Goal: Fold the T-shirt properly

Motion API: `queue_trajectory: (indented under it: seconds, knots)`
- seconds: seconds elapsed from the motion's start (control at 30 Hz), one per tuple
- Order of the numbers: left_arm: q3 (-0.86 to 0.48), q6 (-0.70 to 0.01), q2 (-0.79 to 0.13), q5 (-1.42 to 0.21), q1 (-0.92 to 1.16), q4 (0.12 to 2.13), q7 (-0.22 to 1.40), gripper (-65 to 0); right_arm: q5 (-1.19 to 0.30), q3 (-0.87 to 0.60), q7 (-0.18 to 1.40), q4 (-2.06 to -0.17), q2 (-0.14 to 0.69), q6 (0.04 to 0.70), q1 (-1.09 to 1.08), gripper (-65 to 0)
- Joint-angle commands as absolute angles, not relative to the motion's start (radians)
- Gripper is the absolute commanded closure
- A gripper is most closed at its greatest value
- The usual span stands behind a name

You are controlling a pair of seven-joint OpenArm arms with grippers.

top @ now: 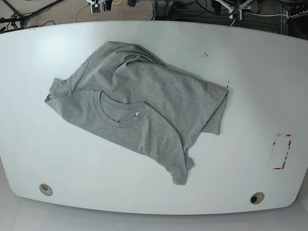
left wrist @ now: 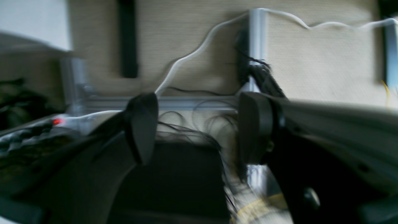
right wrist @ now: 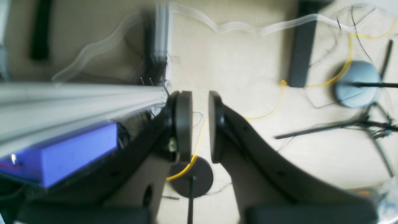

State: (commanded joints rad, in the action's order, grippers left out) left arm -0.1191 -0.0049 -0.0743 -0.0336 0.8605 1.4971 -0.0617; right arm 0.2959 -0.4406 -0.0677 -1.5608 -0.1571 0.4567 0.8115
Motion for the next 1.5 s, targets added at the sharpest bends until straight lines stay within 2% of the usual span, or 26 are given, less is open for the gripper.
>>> queue_trajectory:
  seconds: [0.37,0.63,0.7,1.1,1.5]
  knots:
    - [-0.114,-0.007,-0.098,-0.035,0.931,1.576,-0.078,-36.1,0.260,-0.440,-0.068,-1.650,-0.157,0.462,0.856,-8.0]
    - [-0.102,-0.006,-0.099,-0.037,1.000,1.680,-0.088,-35.6,0.159,-0.431,-0.069,-1.739,-0.157,0.473,0.940,-8.1]
    - [-0.116,-0.001,-0.101,-0.038,1.049,1.764,-0.082,-35.9,0.119,-0.443,-0.066,-1.798,-0.157,0.468,0.969,-8.1]
    - [-0.124,-0.002,-0.108,-0.040,1.101,1.839,-0.074,-35.6,0.137,-0.444,-0.061,-1.908,-0.157,0.464,0.978,-8.3]
    - [-0.128,0.000,-0.109,-0.058,1.071,1.824,-0.085,-35.9,0.160,-0.449,-0.056,-1.938,-0.157,0.463,0.938,-15.9]
